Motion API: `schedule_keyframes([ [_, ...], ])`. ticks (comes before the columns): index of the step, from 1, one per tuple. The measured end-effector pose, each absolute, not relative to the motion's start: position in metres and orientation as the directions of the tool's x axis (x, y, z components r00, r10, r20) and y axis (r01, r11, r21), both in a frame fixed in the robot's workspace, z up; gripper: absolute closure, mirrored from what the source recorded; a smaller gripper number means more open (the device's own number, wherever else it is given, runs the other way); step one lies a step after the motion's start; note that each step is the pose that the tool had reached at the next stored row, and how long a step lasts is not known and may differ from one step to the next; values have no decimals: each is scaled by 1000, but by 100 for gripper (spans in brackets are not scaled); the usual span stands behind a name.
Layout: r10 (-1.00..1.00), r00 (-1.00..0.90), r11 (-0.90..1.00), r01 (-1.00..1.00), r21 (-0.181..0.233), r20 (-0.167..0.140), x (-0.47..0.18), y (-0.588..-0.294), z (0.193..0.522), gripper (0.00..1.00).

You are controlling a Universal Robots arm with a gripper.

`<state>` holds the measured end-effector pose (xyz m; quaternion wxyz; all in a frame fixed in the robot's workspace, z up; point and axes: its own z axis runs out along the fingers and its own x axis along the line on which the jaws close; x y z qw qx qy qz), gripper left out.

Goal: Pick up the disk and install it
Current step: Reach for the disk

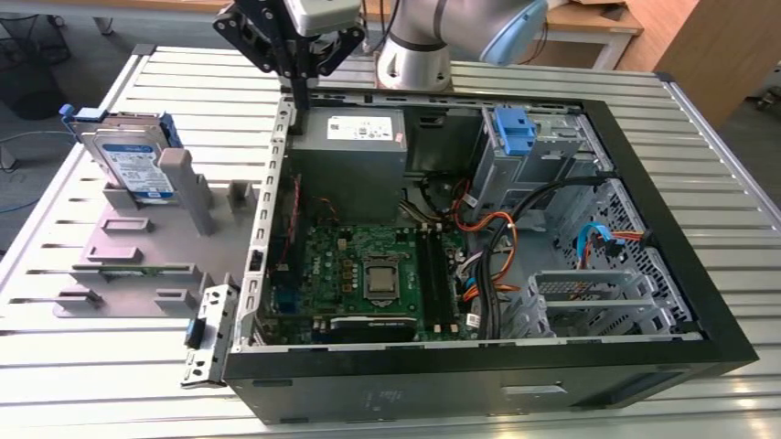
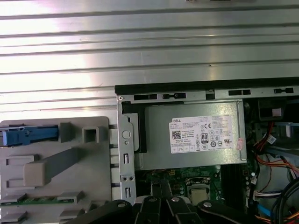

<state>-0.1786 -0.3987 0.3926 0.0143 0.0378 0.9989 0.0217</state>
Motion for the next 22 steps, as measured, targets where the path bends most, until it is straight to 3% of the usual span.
schedule_keyframes([
  [22,76,-997,996,75,45,-27,-188,-399,392,89],
])
